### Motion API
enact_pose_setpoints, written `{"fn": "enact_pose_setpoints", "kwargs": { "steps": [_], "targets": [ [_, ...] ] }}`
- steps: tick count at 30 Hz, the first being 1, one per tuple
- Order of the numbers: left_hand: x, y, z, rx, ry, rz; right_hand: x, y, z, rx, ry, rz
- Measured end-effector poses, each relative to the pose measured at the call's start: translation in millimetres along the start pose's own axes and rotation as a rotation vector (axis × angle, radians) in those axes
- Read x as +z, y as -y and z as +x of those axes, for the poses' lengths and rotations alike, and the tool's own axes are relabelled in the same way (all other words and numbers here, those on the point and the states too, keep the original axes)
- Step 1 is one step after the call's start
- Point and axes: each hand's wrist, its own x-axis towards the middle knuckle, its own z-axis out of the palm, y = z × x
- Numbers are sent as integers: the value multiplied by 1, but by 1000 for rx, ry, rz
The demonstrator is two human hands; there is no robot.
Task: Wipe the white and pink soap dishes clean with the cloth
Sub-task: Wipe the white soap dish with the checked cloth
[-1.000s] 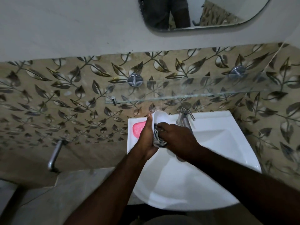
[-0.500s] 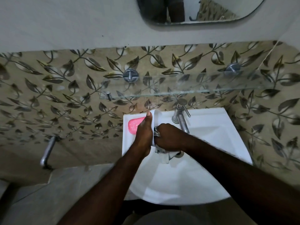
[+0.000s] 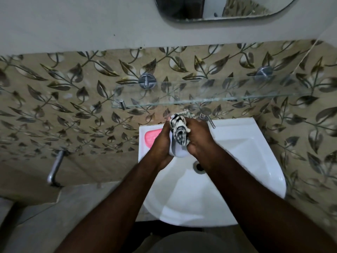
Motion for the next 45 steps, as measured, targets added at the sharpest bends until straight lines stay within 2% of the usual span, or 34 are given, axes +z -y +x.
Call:
{"fn": "enact_pose_setpoints", "kwargs": {
  "steps": [3, 8, 10, 12, 13, 15, 18, 20, 22, 24, 27, 29, 31, 34, 36, 39, 45],
  "targets": [
    [-4, 3, -3, -9, 36, 35, -7, 0, -5, -156, 1, -222],
    [-13, -11, 2, 70, -123, 120, -29, -17, -12, -342, 384, -914],
    [-5, -11, 3, 152, -171, 232, -39, -24, -8, -452, 406, -1240],
    [3, -6, 3, 198, -208, 311, -47, -21, -6, -526, 337, -1537],
    [8, -3, 3, 191, -250, 312, -51, -18, -5, -546, 285, -1571],
    [14, -2, 3, 151, -283, 254, -54, -14, -3, -594, 150, -1472],
    [17, -8, 2, 49, -227, 166, -47, -19, -7, -671, -31, -1054],
    [19, -10, -2, -7, -145, 107, -43, -22, -10, -749, -26, -899],
    [21, -12, -3, -38, -96, 63, -46, -20, -11, -893, 46, -985],
    [23, -15, -4, -98, -48, 42, -53, -12, -6, -1056, 101, -1254],
    [34, -14, -7, -130, -68, 19, -62, 6, 12, -1256, 51, -1598],
    [38, -13, -6, -106, -90, 3, -62, 15, 21, -1238, -16, -1621],
    [36, -16, -4, -80, -150, 51, -56, 14, 26, -1124, -64, -1586],
    [27, -22, -5, 22, -286, 378, -35, 14, 26, -864, -185, -1499],
    [22, -23, -7, 115, -311, 518, -30, 16, 27, -706, -241, -1439],
    [19, -16, -10, 224, -291, 584, -35, 12, 28, -563, -218, -1420],
    [15, -1, -7, 299, -257, 560, -38, 3, 23, -445, -115, -1362]
  ]
}}
